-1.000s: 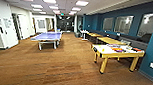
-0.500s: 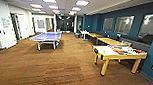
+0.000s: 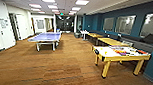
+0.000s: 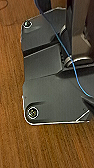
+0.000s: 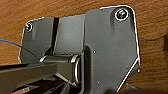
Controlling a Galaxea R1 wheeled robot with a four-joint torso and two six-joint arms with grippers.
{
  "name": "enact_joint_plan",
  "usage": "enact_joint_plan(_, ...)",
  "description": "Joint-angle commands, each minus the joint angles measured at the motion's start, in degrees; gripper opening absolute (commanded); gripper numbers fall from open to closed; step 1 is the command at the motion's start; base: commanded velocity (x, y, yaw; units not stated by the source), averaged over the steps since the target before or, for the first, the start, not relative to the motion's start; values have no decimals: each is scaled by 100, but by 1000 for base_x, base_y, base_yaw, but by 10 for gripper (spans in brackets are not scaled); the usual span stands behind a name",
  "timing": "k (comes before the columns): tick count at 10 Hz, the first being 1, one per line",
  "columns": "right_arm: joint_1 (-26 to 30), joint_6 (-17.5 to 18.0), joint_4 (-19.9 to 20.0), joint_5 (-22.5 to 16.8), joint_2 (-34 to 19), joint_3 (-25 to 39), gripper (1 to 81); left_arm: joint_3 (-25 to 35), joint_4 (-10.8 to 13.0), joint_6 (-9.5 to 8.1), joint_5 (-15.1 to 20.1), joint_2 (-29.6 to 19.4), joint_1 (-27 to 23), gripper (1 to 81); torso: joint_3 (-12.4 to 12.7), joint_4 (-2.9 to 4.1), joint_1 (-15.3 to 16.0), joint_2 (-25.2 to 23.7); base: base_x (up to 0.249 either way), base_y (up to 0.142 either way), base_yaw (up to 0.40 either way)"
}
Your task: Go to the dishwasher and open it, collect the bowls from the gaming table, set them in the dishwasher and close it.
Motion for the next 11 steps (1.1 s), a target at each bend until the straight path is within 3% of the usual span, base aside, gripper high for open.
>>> enact_joint_plan(1, 328, -2, 10, -314, 14, 17, 811, -38, 7, 25, 236, -50, -325, 811, 0, 0, 2, 0, 226, 0, 0)
enact_joint_plan(11, 328, -3, -7, -305, 23, 17, 811, -30, 7, 25, 236, -24, -325, 811, 0, 0, 0, 0, 227, 0, 0)
